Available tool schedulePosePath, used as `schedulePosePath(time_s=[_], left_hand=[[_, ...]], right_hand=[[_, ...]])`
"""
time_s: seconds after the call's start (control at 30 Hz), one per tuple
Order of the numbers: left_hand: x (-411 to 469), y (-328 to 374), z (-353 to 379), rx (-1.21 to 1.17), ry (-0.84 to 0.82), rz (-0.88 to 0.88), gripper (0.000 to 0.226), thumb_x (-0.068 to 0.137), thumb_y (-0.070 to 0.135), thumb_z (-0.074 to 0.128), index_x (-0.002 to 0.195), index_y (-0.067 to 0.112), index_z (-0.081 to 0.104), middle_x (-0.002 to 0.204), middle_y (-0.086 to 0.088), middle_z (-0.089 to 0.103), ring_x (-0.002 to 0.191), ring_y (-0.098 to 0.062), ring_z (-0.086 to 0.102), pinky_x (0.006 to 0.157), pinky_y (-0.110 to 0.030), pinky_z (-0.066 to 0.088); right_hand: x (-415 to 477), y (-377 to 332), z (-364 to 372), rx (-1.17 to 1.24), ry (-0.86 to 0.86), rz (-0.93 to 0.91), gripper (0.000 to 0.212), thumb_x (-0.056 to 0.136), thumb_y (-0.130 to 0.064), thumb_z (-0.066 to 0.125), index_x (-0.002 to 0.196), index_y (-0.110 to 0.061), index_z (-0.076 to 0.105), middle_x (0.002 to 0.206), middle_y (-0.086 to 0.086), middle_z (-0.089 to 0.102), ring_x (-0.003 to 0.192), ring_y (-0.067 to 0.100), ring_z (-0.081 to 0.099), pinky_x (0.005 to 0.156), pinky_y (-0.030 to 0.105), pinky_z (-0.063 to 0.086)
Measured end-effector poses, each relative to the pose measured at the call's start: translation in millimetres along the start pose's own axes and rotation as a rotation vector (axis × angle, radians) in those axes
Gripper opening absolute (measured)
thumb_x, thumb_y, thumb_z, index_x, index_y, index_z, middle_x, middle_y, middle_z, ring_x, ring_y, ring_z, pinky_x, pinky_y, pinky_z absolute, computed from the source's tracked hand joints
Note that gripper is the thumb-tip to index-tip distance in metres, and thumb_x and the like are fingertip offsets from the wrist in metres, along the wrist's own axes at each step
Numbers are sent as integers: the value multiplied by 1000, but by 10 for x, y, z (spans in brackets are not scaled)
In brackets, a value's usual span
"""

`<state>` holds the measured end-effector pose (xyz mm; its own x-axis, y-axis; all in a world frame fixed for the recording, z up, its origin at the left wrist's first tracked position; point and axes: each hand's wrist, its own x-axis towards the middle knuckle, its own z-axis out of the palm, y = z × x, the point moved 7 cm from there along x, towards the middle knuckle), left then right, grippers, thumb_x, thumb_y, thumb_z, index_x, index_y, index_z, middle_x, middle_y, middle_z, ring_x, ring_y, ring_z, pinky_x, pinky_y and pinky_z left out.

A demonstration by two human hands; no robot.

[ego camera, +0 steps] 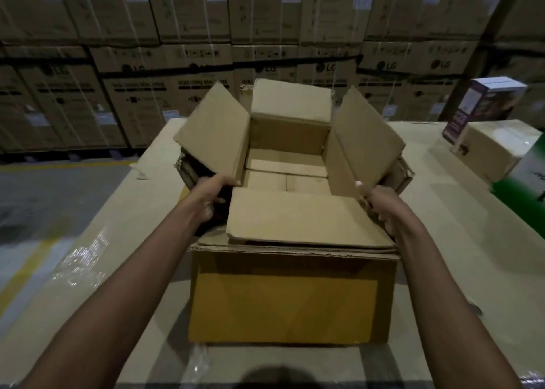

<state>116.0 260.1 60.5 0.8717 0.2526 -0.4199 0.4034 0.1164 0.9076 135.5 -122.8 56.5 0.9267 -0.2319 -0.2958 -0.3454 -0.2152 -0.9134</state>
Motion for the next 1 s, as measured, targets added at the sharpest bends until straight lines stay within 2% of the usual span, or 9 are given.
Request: schedulePosePath(time_s=[0.1,0.2,0.27,0.33,0.43,0.5,0.63,0.83,1.0], left_hand=[[20,-269,-6,131,-8,-94,22,94,22,68,109,7,61,95,-13,61,73,-25,58,55,-31,46],[-29,-309,23,159,-35,-109,56,99,24,65,147,3,45,116,-23,61,76,-27,59,64,-30,60],[-85,-242,-2,167,-24,-81,67,98,31,66,153,5,38,109,-21,57,75,-23,57,92,-41,61],[-184,-121,-22,260,-17,-62,77,96,44,67,156,8,36,129,-25,55,94,-30,62,92,-45,58],[-415,77,-85,510,25,52,74,93,55,66,146,6,49,131,-24,62,110,-40,66,73,-38,54],[-616,179,-76,666,68,194,61,92,58,65,128,9,64,120,-16,70,108,-36,69,77,-38,56],[-966,75,261,848,-204,281,39,99,50,62,117,17,73,113,-1,72,99,-18,67,89,-37,56],[-1105,141,531,940,-214,523,55,98,58,58,141,25,59,129,0,69,96,-7,65,80,-31,56],[-1423,76,1266,541,-567,702,56,97,54,62,148,32,52,145,12,58,133,-3,53,112,-47,48]], right_hand=[[-45,243,88,21,-177,131,60,103,-54,54,146,-12,51,128,15,67,91,24,63,73,34,47],[-4,344,50,72,-176,111,65,104,-48,56,151,-5,44,138,16,59,97,23,60,79,35,58],[11,368,55,120,-180,94,61,103,-45,59,146,-2,48,139,14,58,110,29,62,61,29,58],[47,398,47,138,-178,71,69,99,-52,61,150,-6,48,141,17,61,116,36,63,58,30,54],[-10,374,1,250,-135,-17,66,101,-44,62,155,-13,43,140,16,57,88,33,67,50,33,59],[-121,281,-103,323,-70,-183,63,102,-33,62,159,-20,38,132,20,60,63,26,67,45,31,59],[-375,238,-389,278,149,-551,52,104,-24,62,154,-25,48,140,-5,64,40,5,55,37,20,48],[-792,458,-470,525,220,-481,33,104,-26,62,134,-14,69,126,4,74,77,15,71,73,29,63],[-1258,551,-591,489,372,-551,30,103,-22,62,131,-13,70,130,-4,73,124,13,66,103,34,54]])
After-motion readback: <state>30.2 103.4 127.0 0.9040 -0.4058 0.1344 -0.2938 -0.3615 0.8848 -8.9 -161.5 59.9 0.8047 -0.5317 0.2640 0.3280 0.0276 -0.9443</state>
